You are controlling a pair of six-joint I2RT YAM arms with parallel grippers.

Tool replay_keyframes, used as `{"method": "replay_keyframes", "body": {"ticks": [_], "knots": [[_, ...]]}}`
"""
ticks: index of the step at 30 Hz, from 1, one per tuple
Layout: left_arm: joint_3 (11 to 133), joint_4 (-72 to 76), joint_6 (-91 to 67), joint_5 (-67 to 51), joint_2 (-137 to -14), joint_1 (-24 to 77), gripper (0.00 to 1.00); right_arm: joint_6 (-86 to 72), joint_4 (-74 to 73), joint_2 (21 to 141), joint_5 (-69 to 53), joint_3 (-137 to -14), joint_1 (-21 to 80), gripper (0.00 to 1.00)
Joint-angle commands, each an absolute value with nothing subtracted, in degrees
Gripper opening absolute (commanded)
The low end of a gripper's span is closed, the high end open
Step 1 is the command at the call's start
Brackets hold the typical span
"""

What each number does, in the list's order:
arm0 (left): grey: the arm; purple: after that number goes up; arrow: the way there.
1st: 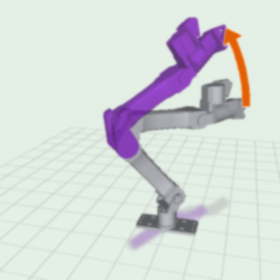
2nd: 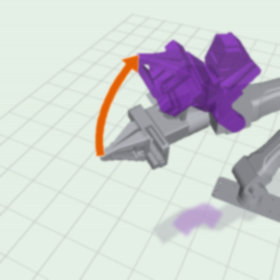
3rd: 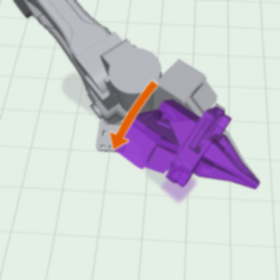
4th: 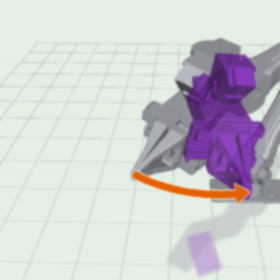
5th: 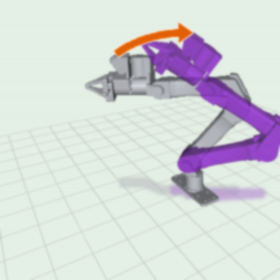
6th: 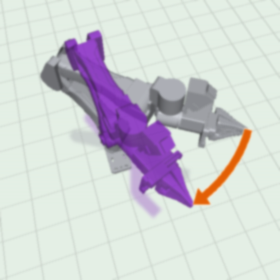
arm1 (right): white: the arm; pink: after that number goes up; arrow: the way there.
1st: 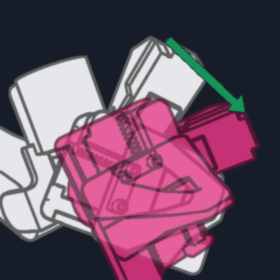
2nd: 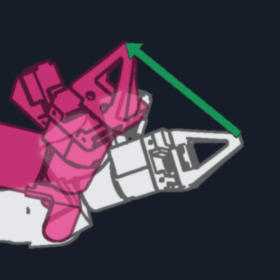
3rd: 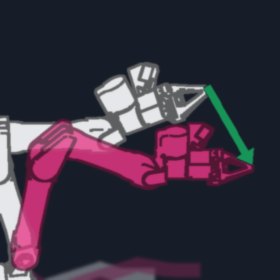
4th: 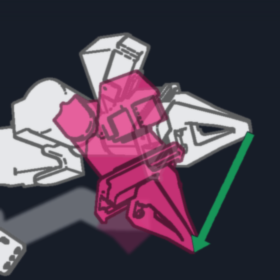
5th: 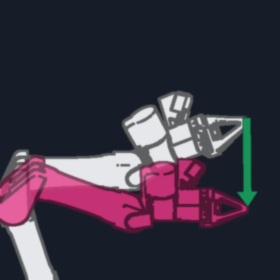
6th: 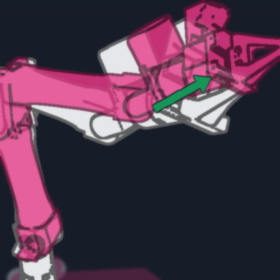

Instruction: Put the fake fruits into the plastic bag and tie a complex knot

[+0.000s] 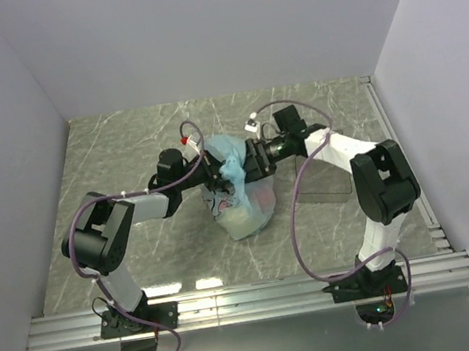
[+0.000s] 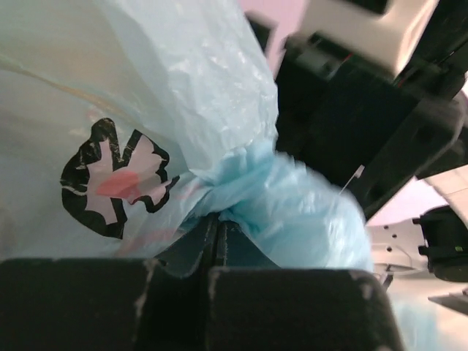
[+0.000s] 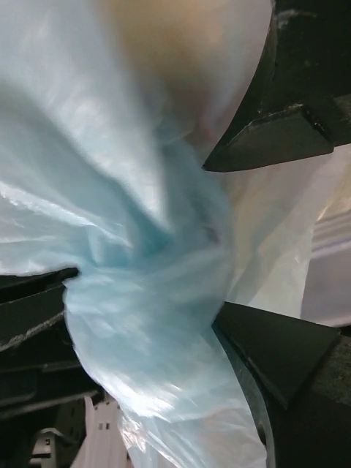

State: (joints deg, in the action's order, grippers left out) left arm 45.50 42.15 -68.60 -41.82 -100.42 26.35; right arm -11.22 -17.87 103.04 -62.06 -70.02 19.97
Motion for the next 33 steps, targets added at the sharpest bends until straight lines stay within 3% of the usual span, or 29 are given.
{"method": "replay_keyframes", "body": {"ticks": [1, 9, 19, 22, 26, 33], "knots": [[46.67, 49.12, -69.78, -46.23, -100.11, 26.46, 0.00, -20.72, -8.20, 102.39, -64.69, -67.86, 24.77, 0.79], [43.68, 53.80, -71.90, -54.13, -98.79, 24.79, 0.00, -41.48, 14.06, 103.62, -62.58, -67.59, 29.27, 0.80], [42.63, 53.27, -71.02, -56.16, -98.61, 23.82, 0.00, -22.96, -10.52, 96.60, -60.82, -65.83, 24.18, 0.81], [42.37, 53.26, -70.84, -56.16, -98.61, 23.82, 0.00, -21.97, -12.04, 93.87, -61.43, -64.16, 22.77, 0.81], [42.54, 54.76, -71.72, -56.78, -99.32, 23.82, 0.00, -20.22, -14.76, 92.90, -60.65, -66.00, 22.32, 0.75], [42.89, 55.72, -71.98, -57.30, -100.19, 24.52, 0.00, -21.71, -10.82, 98.87, -58.45, -71.45, 23.46, 0.56]]}}
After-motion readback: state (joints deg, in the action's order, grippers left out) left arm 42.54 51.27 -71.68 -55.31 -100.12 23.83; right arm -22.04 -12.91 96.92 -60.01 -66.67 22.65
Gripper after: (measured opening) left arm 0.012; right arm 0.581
